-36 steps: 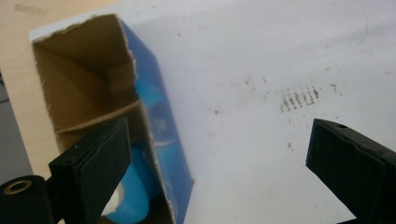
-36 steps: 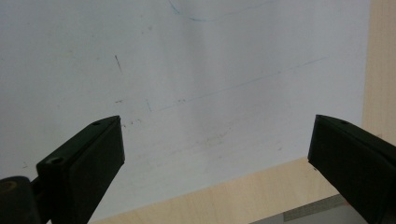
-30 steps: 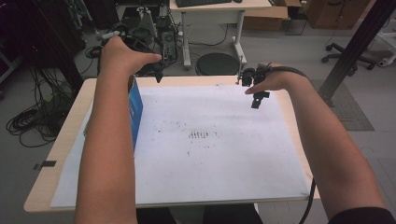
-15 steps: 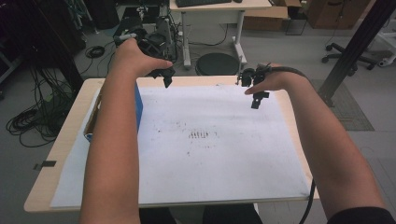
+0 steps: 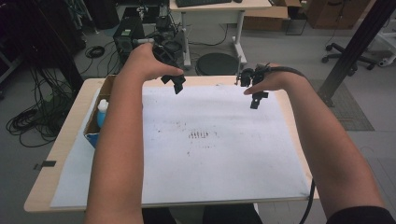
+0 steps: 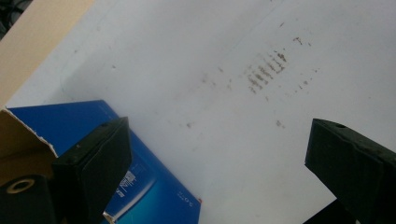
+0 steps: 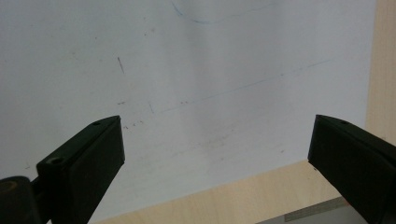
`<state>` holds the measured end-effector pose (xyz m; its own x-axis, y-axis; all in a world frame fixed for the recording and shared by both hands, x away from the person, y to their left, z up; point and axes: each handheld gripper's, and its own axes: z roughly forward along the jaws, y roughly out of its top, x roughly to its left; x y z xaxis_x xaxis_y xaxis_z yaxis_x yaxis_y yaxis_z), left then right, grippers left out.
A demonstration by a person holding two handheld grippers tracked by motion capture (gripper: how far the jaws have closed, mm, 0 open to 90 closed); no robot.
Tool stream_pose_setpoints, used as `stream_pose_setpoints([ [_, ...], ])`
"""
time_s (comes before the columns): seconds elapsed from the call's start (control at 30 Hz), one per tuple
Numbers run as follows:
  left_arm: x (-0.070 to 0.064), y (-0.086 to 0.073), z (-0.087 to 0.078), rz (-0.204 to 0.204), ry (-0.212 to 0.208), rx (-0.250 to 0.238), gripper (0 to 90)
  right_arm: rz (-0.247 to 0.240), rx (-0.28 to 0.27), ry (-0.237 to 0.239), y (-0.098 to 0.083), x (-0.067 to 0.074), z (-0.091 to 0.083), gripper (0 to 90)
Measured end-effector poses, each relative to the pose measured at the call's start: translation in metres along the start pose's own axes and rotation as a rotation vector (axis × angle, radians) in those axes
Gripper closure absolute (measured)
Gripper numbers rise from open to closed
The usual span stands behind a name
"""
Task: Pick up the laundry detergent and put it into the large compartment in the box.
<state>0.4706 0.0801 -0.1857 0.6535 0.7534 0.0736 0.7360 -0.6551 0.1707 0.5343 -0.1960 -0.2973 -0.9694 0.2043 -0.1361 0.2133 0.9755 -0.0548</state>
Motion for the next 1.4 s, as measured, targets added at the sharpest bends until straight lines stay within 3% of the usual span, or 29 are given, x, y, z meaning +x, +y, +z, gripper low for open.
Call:
stream_pose_setpoints([
  [0.17, 0.001, 0.001, 0.006, 0.034, 0.021, 0.012, 7.9, 0.003, -0.006, -0.001, 0.0, 0.001, -0.001, 3.3],
  [0.4, -0.003, 0.001, 0.011, 0.097, 0.012, 0.028, 8.0, 0.008, -0.012, -0.011, -0.001, 0.005, -0.005, 3.3],
  [0.77, 0.004, 0.009, 0.023, 0.104, 0.01, 0.057, 7.9, 0.011, -0.023, -0.005, 0.003, 0.006, -0.006, 3.2],
  [1.4, 0.006, 0.014, 0.029, 0.087, -0.015, 0.051, 7.7, 0.008, -0.02, -0.002, 0.002, 0.002, -0.003, 3.3],
])
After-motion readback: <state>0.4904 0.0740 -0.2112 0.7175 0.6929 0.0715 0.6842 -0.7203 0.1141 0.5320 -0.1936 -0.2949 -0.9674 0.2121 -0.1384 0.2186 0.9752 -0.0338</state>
